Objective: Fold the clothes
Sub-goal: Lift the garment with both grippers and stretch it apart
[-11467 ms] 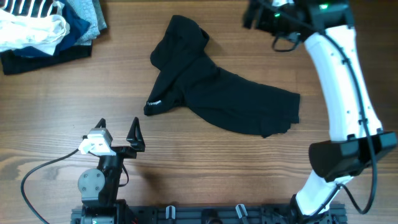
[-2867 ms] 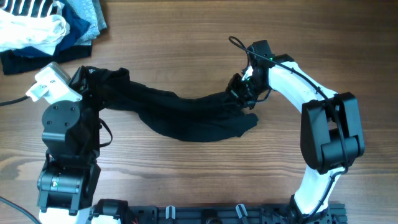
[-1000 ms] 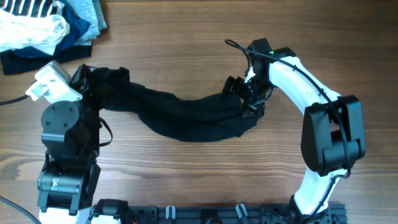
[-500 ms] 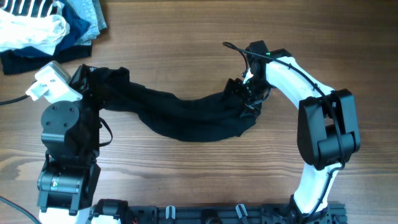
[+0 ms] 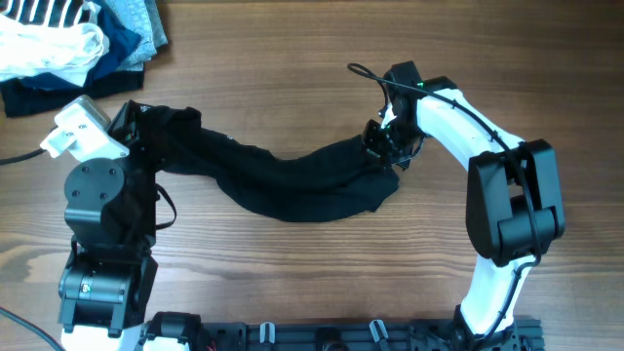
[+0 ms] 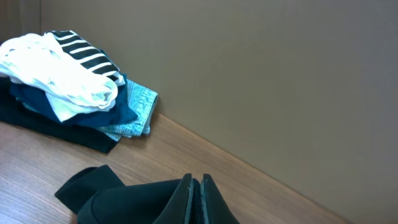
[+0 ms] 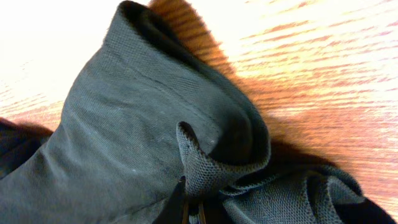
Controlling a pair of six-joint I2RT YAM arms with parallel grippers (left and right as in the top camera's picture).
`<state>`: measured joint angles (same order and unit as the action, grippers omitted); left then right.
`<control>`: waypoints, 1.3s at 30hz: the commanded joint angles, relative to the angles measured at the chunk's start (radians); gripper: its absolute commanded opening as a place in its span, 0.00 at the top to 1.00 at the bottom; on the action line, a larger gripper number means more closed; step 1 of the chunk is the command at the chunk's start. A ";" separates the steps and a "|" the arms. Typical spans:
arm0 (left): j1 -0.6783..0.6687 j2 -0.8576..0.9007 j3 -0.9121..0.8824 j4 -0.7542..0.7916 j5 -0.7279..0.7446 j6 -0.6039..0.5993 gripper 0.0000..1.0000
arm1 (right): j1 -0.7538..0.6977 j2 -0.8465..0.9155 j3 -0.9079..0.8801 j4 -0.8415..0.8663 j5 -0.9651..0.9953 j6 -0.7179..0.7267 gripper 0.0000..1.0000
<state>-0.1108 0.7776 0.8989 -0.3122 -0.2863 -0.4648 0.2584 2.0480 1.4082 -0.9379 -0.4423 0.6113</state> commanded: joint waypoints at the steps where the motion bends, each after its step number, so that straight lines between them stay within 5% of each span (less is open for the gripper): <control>1: 0.005 -0.013 0.020 0.054 0.068 0.077 0.96 | -0.042 -0.026 0.038 0.001 0.044 -0.010 0.96; 10: -0.014 -0.013 0.142 0.057 0.206 0.123 0.96 | -0.136 -0.284 0.134 -0.015 0.204 -0.006 0.96; 28: -0.231 -0.013 0.517 -0.099 0.206 0.254 0.96 | -0.154 -0.785 0.382 -0.052 0.422 -0.005 0.96; 39: -0.250 0.028 0.617 -0.119 -0.024 0.257 0.96 | -0.155 -0.789 0.487 -0.020 0.574 0.021 0.96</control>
<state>-0.3546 0.7666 1.5024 -0.4419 -0.1703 -0.2329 0.1074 1.2404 1.8748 -0.9863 0.0502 0.6113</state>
